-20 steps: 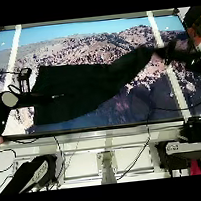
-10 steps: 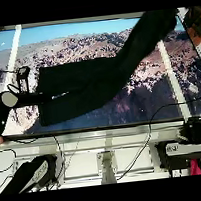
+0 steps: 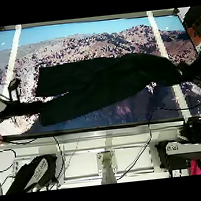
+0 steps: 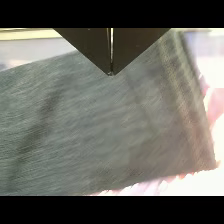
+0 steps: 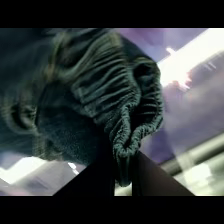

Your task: Fold the clothes and pants, and hang the long-sleeved shirts on hangers.

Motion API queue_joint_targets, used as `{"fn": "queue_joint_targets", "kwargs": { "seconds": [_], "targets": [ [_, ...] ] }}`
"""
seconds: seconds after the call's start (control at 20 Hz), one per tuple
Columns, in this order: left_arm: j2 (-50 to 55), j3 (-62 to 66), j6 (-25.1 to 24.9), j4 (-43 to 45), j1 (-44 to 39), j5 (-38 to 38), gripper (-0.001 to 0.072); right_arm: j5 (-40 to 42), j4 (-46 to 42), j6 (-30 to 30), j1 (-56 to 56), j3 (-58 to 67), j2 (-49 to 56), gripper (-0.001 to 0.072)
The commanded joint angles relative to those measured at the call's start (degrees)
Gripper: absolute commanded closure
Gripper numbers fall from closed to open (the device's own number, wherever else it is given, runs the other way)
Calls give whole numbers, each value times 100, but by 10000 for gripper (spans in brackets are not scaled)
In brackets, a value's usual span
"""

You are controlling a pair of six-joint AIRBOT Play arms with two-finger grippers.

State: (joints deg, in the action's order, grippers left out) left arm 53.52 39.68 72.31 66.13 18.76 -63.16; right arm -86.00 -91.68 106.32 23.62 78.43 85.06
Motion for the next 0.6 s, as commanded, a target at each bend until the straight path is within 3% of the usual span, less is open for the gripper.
{"fn": "queue_joint_targets", "kwargs": {
  "seconds": [0.0, 0.25, 0.4, 0.55],
  "targets": [
    [-28, -428, -164, -603, 1139, -321, 694, 297, -155, -251, 72, -525, -2, 653],
    [-26, -975, -160, -1449, 2568, -664, 669, 942, 872, -935, 61, -509, 0, 653],
    [-24, -1016, -365, -1204, 2704, -634, 256, 1193, 1403, -1451, 61, -509, 2, 653],
    [199, -1019, -1082, -1458, 2632, -669, 238, 1375, 1705, -1840, 61, -509, 2, 653]
  ]
}}
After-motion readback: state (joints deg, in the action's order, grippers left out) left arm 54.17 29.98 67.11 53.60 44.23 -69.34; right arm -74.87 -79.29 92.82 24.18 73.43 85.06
